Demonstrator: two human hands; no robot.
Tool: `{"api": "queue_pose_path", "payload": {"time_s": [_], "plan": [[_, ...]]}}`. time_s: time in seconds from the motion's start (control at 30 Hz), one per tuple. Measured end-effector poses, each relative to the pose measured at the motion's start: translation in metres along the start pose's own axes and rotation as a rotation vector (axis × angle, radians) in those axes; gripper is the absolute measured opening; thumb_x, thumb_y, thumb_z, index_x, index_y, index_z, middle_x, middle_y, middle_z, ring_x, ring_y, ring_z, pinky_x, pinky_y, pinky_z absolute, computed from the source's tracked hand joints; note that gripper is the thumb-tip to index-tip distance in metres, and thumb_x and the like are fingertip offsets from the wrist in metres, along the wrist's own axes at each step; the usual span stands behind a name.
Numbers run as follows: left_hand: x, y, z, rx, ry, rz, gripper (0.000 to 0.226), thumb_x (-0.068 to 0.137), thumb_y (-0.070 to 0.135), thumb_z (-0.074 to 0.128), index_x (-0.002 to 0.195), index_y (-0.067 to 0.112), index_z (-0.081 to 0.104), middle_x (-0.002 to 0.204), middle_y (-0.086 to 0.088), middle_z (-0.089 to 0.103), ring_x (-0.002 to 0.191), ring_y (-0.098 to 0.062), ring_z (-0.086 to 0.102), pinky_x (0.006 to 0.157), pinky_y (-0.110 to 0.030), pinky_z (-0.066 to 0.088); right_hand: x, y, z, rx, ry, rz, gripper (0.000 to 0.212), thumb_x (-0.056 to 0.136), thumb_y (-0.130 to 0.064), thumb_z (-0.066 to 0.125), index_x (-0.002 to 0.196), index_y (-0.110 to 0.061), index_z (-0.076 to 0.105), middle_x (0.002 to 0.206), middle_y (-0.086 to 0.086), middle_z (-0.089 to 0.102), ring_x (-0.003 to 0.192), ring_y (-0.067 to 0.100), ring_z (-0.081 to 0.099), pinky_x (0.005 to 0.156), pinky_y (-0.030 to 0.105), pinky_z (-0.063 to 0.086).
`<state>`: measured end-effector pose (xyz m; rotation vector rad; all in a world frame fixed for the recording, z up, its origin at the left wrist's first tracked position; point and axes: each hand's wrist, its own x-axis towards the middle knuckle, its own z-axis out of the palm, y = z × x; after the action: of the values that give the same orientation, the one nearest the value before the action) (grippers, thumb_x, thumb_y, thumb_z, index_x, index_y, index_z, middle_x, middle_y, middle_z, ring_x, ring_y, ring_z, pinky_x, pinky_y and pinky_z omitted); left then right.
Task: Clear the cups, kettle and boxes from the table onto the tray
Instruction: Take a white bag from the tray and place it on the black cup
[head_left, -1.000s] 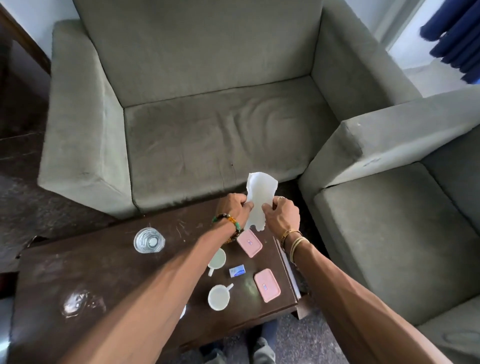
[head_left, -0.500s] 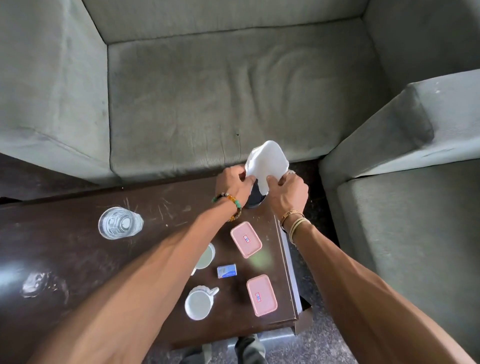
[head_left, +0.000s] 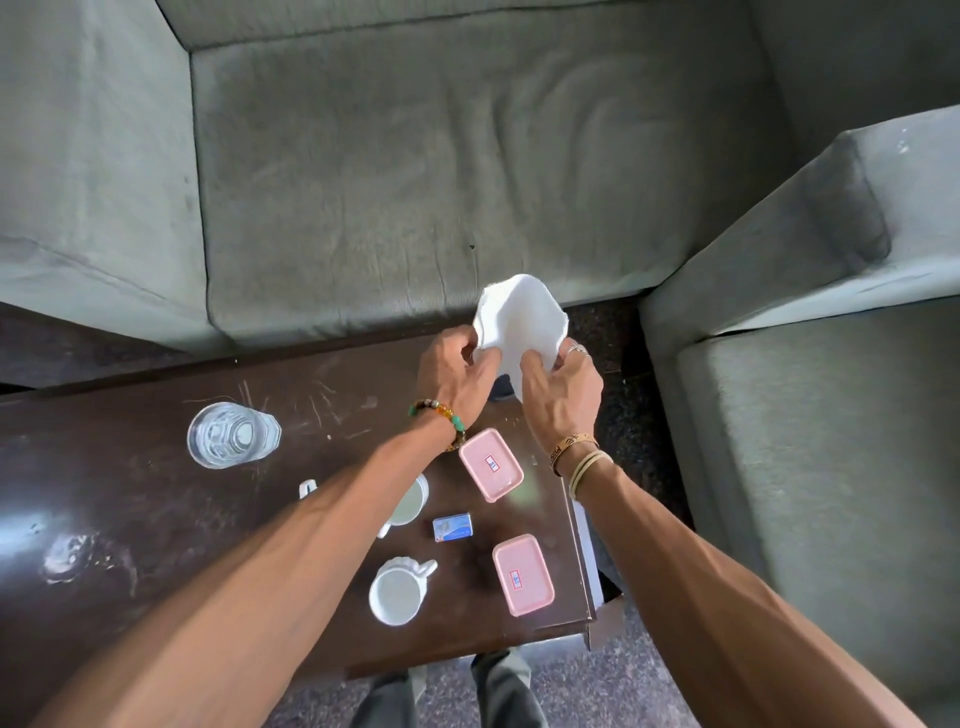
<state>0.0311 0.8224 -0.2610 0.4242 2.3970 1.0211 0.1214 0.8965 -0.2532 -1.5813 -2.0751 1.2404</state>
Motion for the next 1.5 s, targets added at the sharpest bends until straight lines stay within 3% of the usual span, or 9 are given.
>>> {"api": "queue_pose_path", "payload": {"time_s": [0.17,0.27,0.4,0.6,0.77,0.83,1.1,1.37,1.5], "plan": [[-0.001,-0.003,0.003,0.062,-0.122,0.024,0.02,0.086,0.031,0.055,0.098,0.017,0.063,0.087,-0.004,0.07,0.078,-0.025,0.065,0.066,-0.034,0.056,0.002,0.006,0.006,0.001,-0.09,0.059,0.015,0.093,-0.029,0.053,0.094,-0.013,0.054,0.075,-0.007,0.055,0.061,0.001,0.048,0.046,0.003,0.035],[0.003,-0.003,0.004,0.04,-0.091,0.05,0.021,0.088,0.029,0.055,0.104,0.019,0.063,0.092,-0.006,0.072,0.083,-0.025,0.066,0.071,-0.035,0.055,0.004,0.004,0.011,0.029,-0.026,0.075,0.022,0.095,-0.028,0.054,0.1,-0.006,0.055,0.08,-0.002,0.054,0.06,0.009,0.046,0.05,0.01,0.035],[0.009,-0.004,0.003,0.106,-0.082,0.062,0.019,0.09,0.028,0.056,0.101,0.016,0.065,0.092,-0.008,0.073,0.084,-0.029,0.066,0.071,-0.035,0.055,0.008,0.003,0.016,0.031,-0.002,0.081,0.025,0.097,-0.028,0.054,0.103,-0.004,0.056,0.083,-0.001,0.055,0.067,0.017,0.049,0.048,0.021,0.028],[0.022,-0.014,0.008,0.333,-0.091,-0.017,0.026,0.087,0.031,0.064,0.101,0.01,0.068,0.099,-0.017,0.071,0.093,-0.037,0.065,0.074,-0.035,0.051,0.004,0.01,0.023,-0.042,-0.031,0.018,0.014,0.098,-0.021,0.053,0.104,-0.008,0.057,0.087,0.0,0.058,0.072,0.017,0.053,0.046,0.005,0.035],[0.025,-0.023,0.01,0.396,-0.107,-0.017,0.028,0.084,0.033,0.066,0.101,0.01,0.068,0.1,-0.016,0.071,0.093,-0.035,0.066,0.073,-0.035,0.051,0.009,0.017,0.028,-0.197,-0.045,0.073,0.018,0.096,-0.029,0.053,0.093,-0.011,0.053,0.095,0.014,0.067,0.086,0.033,0.062,0.081,0.045,0.05],[0.025,-0.023,0.009,0.401,-0.115,-0.01,0.032,0.082,0.038,0.067,0.1,0.012,0.068,0.1,-0.015,0.071,0.093,-0.035,0.066,0.074,-0.036,0.053,0.01,0.019,0.028,-0.264,-0.045,0.078,0.023,0.096,-0.032,0.053,0.09,-0.011,0.053,0.095,0.015,0.067,0.09,0.035,0.061,0.088,0.051,0.047],[0.016,-0.022,-0.002,0.282,0.01,0.085,0.034,0.083,0.047,0.057,0.069,0.016,0.051,0.072,-0.007,0.067,0.07,-0.031,0.062,0.055,-0.03,0.043,0.008,0.017,0.025,-0.221,-0.047,0.085,0.033,0.094,-0.038,0.054,0.095,-0.006,0.061,0.095,0.014,0.069,0.09,0.034,0.061,0.088,0.05,0.048],[0.021,-0.032,0.003,0.36,-0.06,0.071,0.032,0.083,0.048,0.059,0.078,0.016,0.061,0.082,-0.007,0.071,0.078,-0.03,0.065,0.06,-0.029,0.049,0.008,0.022,0.027,-0.267,-0.042,0.065,0.038,0.094,-0.039,0.054,0.09,-0.003,0.064,0.092,0.015,0.069,0.084,0.033,0.063,0.079,0.042,0.052],[0.017,-0.032,0.002,0.297,-0.029,0.054,0.032,0.078,0.05,0.061,0.071,0.019,0.055,0.078,-0.001,0.07,0.075,-0.027,0.064,0.059,-0.028,0.046,0.004,0.024,0.026,-0.201,-0.032,0.015,0.025,0.088,-0.039,0.06,0.078,-0.017,0.055,0.084,0.01,0.067,0.077,0.029,0.063,0.07,0.037,0.051]]}}
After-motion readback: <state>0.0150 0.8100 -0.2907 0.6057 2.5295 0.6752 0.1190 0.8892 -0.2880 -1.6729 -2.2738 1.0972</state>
